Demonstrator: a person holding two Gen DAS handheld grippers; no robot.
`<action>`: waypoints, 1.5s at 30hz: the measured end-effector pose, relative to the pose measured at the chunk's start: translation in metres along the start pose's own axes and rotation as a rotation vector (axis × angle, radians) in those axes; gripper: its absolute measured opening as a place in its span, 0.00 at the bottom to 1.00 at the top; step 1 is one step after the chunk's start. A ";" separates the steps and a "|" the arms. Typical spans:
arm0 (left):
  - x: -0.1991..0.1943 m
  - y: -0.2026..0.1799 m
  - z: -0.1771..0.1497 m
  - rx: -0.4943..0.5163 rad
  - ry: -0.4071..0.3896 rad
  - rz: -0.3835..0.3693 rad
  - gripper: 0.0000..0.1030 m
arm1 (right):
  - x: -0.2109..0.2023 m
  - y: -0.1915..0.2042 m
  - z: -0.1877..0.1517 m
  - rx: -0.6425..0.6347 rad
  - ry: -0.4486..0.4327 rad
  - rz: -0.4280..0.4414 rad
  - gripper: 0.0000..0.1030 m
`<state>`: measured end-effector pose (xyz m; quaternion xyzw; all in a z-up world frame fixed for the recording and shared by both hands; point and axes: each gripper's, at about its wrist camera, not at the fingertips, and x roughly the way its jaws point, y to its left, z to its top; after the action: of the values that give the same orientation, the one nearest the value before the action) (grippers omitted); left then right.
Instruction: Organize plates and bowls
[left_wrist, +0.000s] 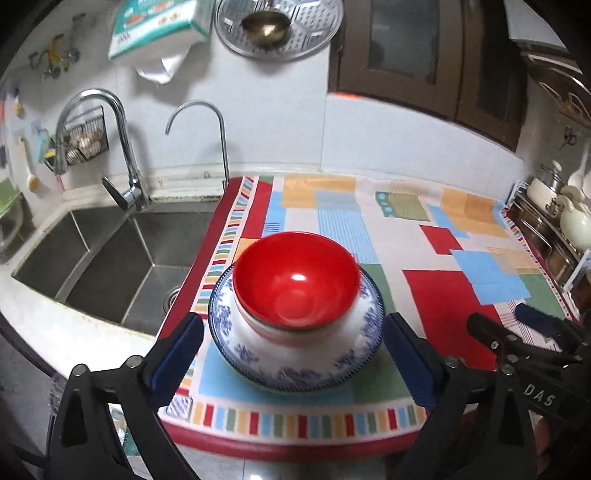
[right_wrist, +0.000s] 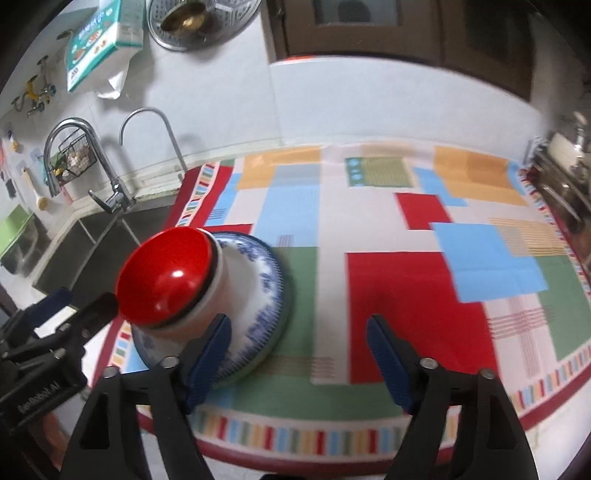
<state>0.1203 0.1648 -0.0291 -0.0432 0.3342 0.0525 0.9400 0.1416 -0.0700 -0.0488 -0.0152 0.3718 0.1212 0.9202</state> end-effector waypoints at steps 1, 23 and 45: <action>-0.008 -0.005 -0.007 0.007 -0.008 0.006 0.98 | -0.011 -0.006 -0.007 -0.004 -0.023 -0.014 0.81; -0.125 -0.056 -0.082 0.008 -0.131 0.024 1.00 | -0.145 -0.064 -0.100 0.025 -0.168 -0.071 0.85; -0.151 -0.071 -0.093 0.023 -0.164 0.029 1.00 | -0.173 -0.077 -0.121 0.040 -0.208 -0.059 0.85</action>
<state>-0.0449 0.0729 -0.0027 -0.0234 0.2572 0.0655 0.9638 -0.0431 -0.1952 -0.0224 0.0050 0.2762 0.0877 0.9571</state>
